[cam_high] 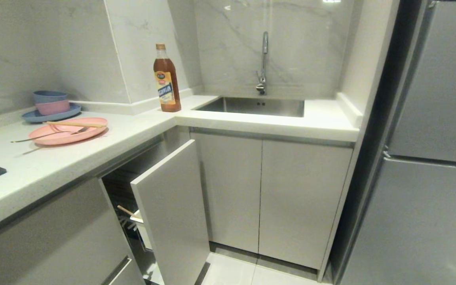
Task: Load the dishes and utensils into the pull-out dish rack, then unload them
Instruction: Open the cupboard
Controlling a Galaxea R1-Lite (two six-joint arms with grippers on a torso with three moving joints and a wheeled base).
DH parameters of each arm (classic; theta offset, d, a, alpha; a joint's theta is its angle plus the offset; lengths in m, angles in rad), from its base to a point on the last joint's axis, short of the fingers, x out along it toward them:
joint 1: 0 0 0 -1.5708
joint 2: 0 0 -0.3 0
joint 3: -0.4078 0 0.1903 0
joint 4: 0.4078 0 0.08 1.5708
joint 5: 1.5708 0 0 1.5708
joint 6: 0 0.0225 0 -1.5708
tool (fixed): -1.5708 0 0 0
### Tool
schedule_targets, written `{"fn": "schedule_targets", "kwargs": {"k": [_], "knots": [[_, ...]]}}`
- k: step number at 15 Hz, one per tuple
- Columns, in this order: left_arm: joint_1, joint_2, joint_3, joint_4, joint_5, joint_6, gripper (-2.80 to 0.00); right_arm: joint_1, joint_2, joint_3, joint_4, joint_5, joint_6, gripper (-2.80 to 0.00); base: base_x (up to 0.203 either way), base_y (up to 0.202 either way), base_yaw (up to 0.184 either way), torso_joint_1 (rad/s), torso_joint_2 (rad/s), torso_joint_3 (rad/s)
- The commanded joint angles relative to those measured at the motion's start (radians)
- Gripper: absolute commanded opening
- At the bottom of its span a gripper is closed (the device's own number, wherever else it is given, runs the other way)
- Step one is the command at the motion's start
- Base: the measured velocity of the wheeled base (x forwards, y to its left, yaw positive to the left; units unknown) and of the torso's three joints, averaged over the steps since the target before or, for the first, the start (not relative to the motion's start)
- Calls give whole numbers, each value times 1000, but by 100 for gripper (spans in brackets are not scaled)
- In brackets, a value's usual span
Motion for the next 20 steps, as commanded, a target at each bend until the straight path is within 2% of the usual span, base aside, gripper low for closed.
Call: {"fn": "schedule_targets", "kwargs": {"k": [1,12,14,16,18,20], "knots": [[0,1,0,-1,0,0,-280,0,1,0,-1,0,0,-280,0,0,0,-37,152,92],[0,1,-5,-2,1,10,-280,0,1,0,-1,0,0,-280,0,0,0,-2,14,9],[0,6,-103,21,7,21,-280,0,1,0,-1,0,0,-280,0,0,0,0,0,0],[0,43,-278,108,19,35,-280,0,1,0,-1,-1,0,-280,0,0,0,0,0,0],[1,160,-432,189,47,117,-280,0,1,0,-1,0,1,-280,0,0,0,0,0,0],[0,312,-571,212,107,186,-280,0,1,0,-1,0,1,-280,0,0,0,0,0,0]]}}
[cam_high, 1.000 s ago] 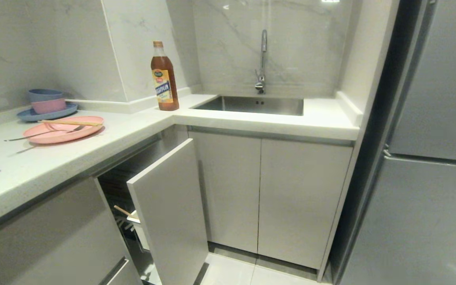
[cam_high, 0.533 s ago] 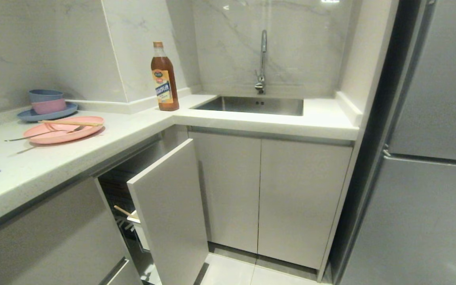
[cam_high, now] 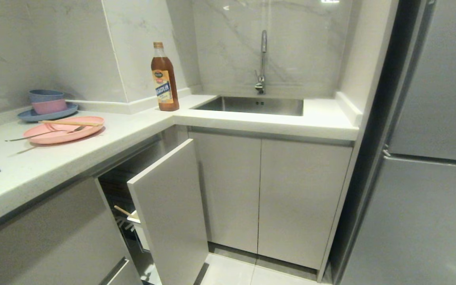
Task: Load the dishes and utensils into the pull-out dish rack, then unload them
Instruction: Open the cupboard
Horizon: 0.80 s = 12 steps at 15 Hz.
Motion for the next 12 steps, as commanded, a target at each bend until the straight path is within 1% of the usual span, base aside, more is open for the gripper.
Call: {"fn": "schedule_targets", "kwargs": {"k": [1,2,3,5,6,8,10,12], "knots": [[-3,249,-183,7,54,45,-280,0,0,0,0,0,0,-280,0,0,0,0,0,0],[-10,336,-267,2,86,52,-280,0,0,0,0,0,0,-280,0,0,0,0,0,0],[-17,422,-339,-7,114,47,-280,0,0,0,0,0,0,-280,0,0,0,0,0,0],[-26,591,-453,-47,151,26,-280,0,0,0,0,0,0,-280,0,0,0,0,0,0],[-28,671,-486,-68,160,17,-280,0,0,0,0,-1,0,-280,0,0,0,0,0,0],[-40,836,-541,-98,166,-10,-280,0,0,0,0,0,0,-280,0,0,0,0,0,0],[-51,998,-623,-108,164,-44,-280,0,0,0,0,0,0,-280,0,0,0,0,0,0],[-55,1141,-717,-91,133,-65,-280,0,0,0,0,0,1,-280,0,0,0,0,0,0]]}}
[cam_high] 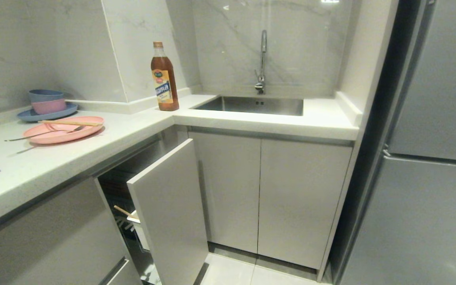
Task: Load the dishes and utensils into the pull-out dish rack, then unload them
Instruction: Open the cupboard
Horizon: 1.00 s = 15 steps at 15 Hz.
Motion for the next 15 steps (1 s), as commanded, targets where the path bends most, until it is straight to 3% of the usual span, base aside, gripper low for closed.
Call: {"fn": "schedule_targets", "kwargs": {"k": [1,5,11,15], "knots": [[-4,267,-116,35,-32,-10,-280,0,1,0,0,0,0,-280,0,0,0,0,0,0],[-5,506,-301,190,-113,-27,-280,0,1,0,0,-1,0,-280,0,0,0,0,0,0],[-15,763,-483,285,-149,-24,-280,0,1,0,0,0,0,-280,0,0,0,0,0,0],[-26,857,-523,347,-154,-28,-280,0,1,0,0,0,0,-280,0,0,0,0,0,0]]}}
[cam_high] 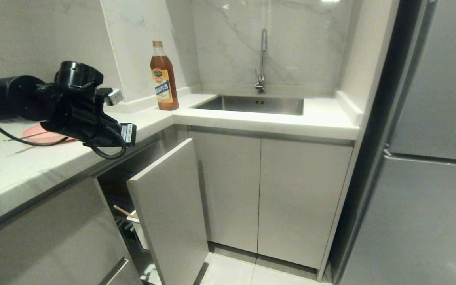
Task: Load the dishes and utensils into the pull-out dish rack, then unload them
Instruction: Open the cupboard
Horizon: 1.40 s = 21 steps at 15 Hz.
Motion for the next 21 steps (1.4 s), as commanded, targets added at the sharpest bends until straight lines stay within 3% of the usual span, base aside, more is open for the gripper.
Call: {"fn": "schedule_targets", "kwargs": {"k": [1,14,21], "knots": [[-5,83,-14,6,1,-4,-280,0,1,0,0,0,0,-280,0,0,0,0,0,0],[-58,279,-89,2,3,-33,-280,0,1,0,0,0,0,-280,0,0,0,0,0,0],[-141,264,-97,6,3,-110,-280,0,1,0,0,-1,0,-280,0,0,0,0,0,0]]}}
